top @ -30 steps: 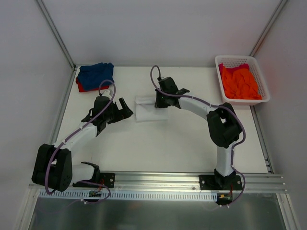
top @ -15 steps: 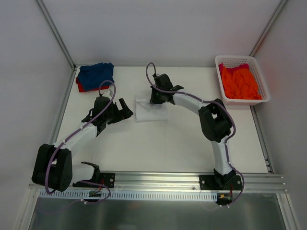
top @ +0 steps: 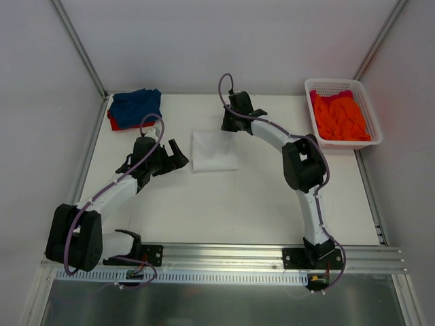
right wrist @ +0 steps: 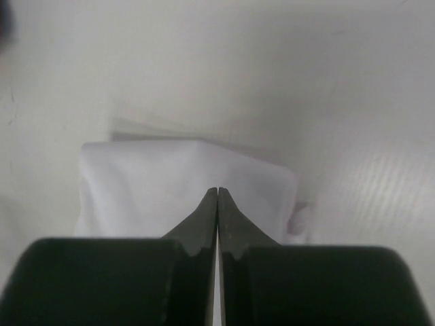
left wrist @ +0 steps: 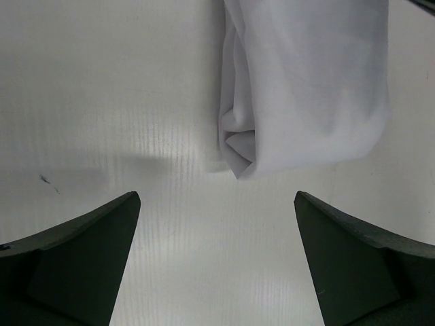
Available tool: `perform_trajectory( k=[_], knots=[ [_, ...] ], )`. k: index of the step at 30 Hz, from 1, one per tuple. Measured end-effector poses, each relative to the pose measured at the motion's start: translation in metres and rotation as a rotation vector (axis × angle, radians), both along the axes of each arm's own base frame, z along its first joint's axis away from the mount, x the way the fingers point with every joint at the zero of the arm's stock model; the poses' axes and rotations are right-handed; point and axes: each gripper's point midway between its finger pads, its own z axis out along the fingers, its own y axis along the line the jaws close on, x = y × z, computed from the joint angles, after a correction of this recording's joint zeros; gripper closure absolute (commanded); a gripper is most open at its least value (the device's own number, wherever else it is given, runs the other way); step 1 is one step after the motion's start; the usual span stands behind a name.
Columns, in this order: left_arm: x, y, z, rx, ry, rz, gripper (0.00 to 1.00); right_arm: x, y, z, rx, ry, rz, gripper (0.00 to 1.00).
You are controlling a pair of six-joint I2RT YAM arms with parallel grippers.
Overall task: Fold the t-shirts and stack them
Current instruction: Fold the tshirt
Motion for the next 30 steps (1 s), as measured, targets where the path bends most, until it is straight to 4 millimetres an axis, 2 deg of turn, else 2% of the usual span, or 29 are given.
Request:
perform_trajectory(
  k=[4, 6, 9, 12, 16, 19, 28, 30],
  knots=[
    [0.0, 0.0, 0.0, -0.002, 0.001, -0.003, 0.01, 0.021, -0.03, 0.008, -0.021, -0.032, -0.072, 1.0],
    [0.0, 0.0, 0.0, -0.002, 0.001, -0.003, 0.01, 0.02, -0.046, 0.005, -0.041, -0.027, -0.099, 1.0],
    [0.0, -0.001, 0.0, -0.005, 0.001, -0.006, 0.01, 0.0, -0.065, -0.002, -0.083, 0.004, -0.116, 0.96],
    [0.0, -0.005, -0.002, -0.017, 0.005, -0.019, 0.01, -0.024, -0.076, -0.004, -0.111, 0.029, -0.11, 0.88],
    [0.003, -0.011, -0.012, -0.038, 0.026, -0.042, 0.01, -0.056, -0.088, 0.003, -0.116, 0.039, -0.096, 0.66],
    [0.004, -0.016, -0.019, -0.052, 0.044, -0.056, 0.01, -0.072, -0.096, 0.011, -0.1, 0.033, -0.091, 0.54],
    [0.015, -0.026, -0.028, -0.092, 0.035, -0.082, 0.01, -0.115, -0.125, 0.022, 0.028, 0.04, -0.099, 0.41],
    [0.02, -0.027, -0.028, -0.097, 0.021, -0.082, 0.01, -0.122, -0.125, 0.026, 0.056, 0.037, -0.091, 0.39]
  ],
)
